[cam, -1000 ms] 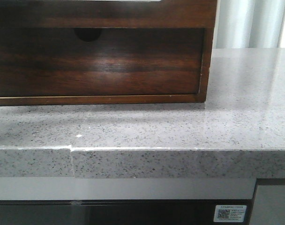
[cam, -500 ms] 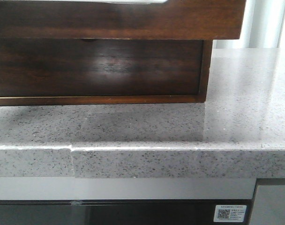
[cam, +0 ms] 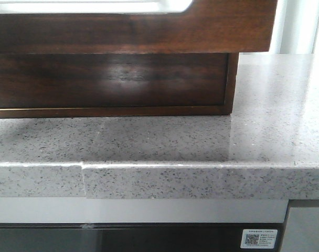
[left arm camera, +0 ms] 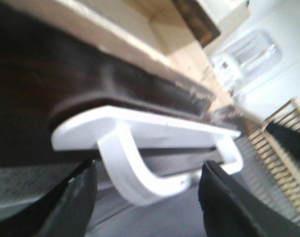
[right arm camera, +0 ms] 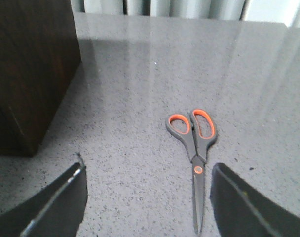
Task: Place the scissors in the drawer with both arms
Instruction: 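Pull the drawer open toward the robot with the left gripper, then lower the right gripper and grasp the grey-orange scissors at the pivot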
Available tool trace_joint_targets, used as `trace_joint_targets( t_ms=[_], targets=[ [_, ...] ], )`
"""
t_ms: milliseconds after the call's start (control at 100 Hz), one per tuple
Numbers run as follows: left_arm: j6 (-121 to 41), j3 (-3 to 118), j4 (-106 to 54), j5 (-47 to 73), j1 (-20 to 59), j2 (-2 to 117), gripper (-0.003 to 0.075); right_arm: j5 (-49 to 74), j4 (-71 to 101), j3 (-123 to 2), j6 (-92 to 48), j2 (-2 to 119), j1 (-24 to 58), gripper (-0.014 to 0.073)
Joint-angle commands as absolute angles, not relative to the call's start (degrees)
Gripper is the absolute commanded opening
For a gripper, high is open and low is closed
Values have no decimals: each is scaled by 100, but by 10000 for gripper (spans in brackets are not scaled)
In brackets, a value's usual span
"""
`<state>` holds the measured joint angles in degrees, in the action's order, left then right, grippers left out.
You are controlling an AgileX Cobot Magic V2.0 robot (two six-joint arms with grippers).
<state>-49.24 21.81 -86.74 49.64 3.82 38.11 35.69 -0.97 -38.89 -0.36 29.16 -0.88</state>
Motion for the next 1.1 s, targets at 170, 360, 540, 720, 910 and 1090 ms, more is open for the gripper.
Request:
trace_joint_targets(
  t_ms=[170,360,540,720,910,1090],
  targets=[
    [-3342,2957,-5995,4965,412,3398,421,4229,-712,-4930,450,4124,-137,472],
    [-2038,3554,-3318,5017,412,2829,421,4756,-633,-5521,495,5156,-590,472],
    [-1940,4055,-2001,4921,412,2339,421,5284,-411,-5987,394,6206,-1164,470],
    [-1951,4164,-1653,4455,433,2266,421,5760,-229,-6491,-128,7276,-1262,470],
    [-1951,4164,-1722,3967,433,2266,421,5874,-32,-6953,-511,8230,-1262,458],
    [-1951,4164,-1722,3910,433,2266,421,5927,99,-7352,-669,8889,-1262,364]
  ],
)
